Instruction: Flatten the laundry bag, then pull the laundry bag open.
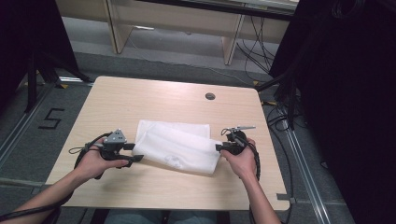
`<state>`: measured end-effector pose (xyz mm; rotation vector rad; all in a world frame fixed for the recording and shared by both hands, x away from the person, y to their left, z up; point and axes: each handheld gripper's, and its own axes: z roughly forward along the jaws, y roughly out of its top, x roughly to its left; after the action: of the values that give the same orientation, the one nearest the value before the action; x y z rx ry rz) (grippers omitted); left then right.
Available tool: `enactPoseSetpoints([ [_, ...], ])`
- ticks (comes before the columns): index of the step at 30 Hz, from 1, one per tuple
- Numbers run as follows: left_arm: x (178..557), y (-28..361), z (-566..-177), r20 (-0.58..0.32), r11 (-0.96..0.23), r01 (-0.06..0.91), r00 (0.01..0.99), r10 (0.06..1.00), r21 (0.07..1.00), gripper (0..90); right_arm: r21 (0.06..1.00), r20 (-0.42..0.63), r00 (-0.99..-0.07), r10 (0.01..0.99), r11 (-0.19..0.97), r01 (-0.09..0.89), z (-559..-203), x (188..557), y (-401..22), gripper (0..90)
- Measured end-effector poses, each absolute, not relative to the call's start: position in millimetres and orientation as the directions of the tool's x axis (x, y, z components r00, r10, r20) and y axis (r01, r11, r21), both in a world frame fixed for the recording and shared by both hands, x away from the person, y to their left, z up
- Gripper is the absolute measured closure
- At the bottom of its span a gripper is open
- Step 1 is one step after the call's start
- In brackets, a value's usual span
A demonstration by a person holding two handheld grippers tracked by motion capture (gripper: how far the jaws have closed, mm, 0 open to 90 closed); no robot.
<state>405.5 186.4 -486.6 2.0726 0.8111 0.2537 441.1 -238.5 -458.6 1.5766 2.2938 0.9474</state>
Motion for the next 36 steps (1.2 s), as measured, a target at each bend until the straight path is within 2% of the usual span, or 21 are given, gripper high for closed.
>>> enactPoseSetpoints([
  [3, 405, 185, -486, -0.100, -0.413, 0.438, 0.772, 0.627, 0.799, 39.3, 0.596, 0.209, -0.385, 0.899, 0.195, 0.779, -457, 442, -243, 59.7],
  [4, 405, 184, -485, -0.100, -0.420, 0.440, 0.775, 0.624, 0.794, 39.5, 0.612, 0.184, -0.408, 0.894, 0.220, 0.759, -459, 443, -244, 59.4],
  [5, 406, 182, -484, -0.097, -0.417, 0.433, 0.777, 0.622, 0.799, 39.9, 0.603, 0.211, -0.389, 0.897, 0.194, 0.774, -457, 443, -242, 59.1],
  [7, 406, 177, -482, -0.092, -0.431, 0.435, 0.780, 0.619, 0.790, 41.3, 0.610, 0.196, -0.406, 0.892, 0.214, 0.763, -457, 447, -239, 58.9],
  [13, 407, 162, -475, -0.083, -0.477, 0.434, 0.799, 0.595, 0.764, 55.6, 0.608, 0.195, -0.438, 0.877, 0.242, 0.756, -460, 459, -229, 60.1],
  [14, 407, 161, -473, -0.061, -0.513, 0.419, 0.815, 0.576, 0.749, 56.6, 0.607, 0.196, -0.438, 0.877, 0.242, 0.757, -461, 460, -228, 60.1],
  [17, 403, 160, -467, -0.059, -0.494, 0.407, 0.814, 0.578, 0.768, 58.1, 0.603, 0.191, -0.434, 0.881, 0.244, 0.760, -461, 464, -226, 59.8],
  [21, 403, 167, -463, -0.083, -0.462, 0.416, 0.807, 0.585, 0.784, 57.8, 0.596, 0.170, -0.441, 0.881, 0.264, 0.758, -457, 470, -226, 59.4],
  [23, 404, 170, -459, -0.090, -0.433, 0.414, 0.797, 0.598, 0.801, 55.6, 0.603, 0.164, -0.419, 0.893, 0.245, 0.759, -456, 471, -223, 58.9],
  [25, 405, 174, -454, -0.091, -0.398, 0.411, 0.780, 0.619, 0.820, 52.3, 0.605, 0.132, -0.448, 0.884, 0.287, 0.743, -453, 475, -224, 58.3],
  [27, 406, 176, -451, -0.101, -0.373, 0.417, 0.768, 0.632, 0.829, 51.7, 0.590, 0.160, -0.413, 0.897, 0.249, 0.769, -450, 475, -219, 57.7],
  [28, 406, 176, -449, -0.099, -0.373, 0.413, 0.769, 0.631, 0.831, 51.7, 0.619, 0.142, -0.451, 0.881, 0.276, 0.735, -453, 479, -222, 57.5],
  [29, 406, 174, -449, -0.111, -0.365, 0.418, 0.770, 0.628, 0.832, 51.9, 0.615, 0.120, -0.458, 0.881, 0.297, 0.730, -453, 481, -222, 57.2],
  [32, 404, 161, -452, -0.118, -0.396, 0.409, 0.802, 0.585, 0.822, 53.1, 0.602, 0.144, -0.439, 0.887, 0.274, 0.750, -453, 483, -216, 55.3],
  [36, 404, 137, -455, -0.114, -0.446, 0.394, 0.837, 0.535, 0.804, 53.4, 0.599, 0.110, -0.466, 0.878, 0.315, 0.736, -456, 490, -213, 52.8],
])
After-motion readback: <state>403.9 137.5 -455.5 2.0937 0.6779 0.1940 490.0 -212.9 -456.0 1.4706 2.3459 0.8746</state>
